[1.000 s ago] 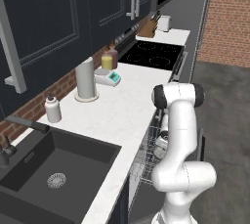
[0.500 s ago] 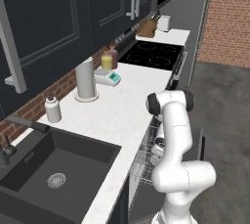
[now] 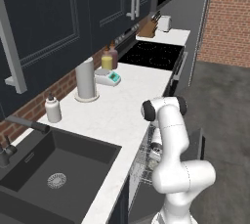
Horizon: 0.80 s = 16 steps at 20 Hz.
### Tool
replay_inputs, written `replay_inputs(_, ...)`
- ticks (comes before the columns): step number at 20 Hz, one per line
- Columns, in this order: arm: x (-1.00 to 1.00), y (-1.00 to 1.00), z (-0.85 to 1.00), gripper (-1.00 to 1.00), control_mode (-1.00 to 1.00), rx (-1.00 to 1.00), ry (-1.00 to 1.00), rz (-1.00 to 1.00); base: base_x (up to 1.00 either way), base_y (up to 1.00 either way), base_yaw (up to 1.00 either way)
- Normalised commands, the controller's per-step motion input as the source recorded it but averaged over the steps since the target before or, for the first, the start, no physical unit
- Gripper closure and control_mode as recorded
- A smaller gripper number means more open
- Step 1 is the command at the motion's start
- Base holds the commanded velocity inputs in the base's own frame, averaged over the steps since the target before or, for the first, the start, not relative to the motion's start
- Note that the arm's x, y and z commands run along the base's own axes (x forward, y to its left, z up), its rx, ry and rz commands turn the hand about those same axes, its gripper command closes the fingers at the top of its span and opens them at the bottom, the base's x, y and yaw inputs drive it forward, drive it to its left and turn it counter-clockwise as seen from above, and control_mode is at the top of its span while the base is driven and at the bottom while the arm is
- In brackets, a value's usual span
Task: Pick up the cup and bowl from the counter, place them in the dishwasher, and close the dishwasher door.
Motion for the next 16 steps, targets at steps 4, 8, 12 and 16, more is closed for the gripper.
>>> replay_inputs(4, 0.06, 0.0, -0.63, 1.0, -1.0, 0.0, 0.08, 0.0, 0.0, 0.0, 0.0)
replay_inputs(8, -0.01, -0.01, -0.4, -1.0, -1.0, 0.0, 0.04, 0.01, 0.0, 0.0, 0.0)
replay_inputs(12, -0.18, -0.09, 0.03, -1.0, -1.0, 0.03, -0.08, 0.01, 0.0, 0.0, 0.0)
replay_inputs(16, -0.34, -0.01, 0.35, -1.0, -1.0, 0.02, -0.14, 0.0, 0.0, 0.0, 0.0)
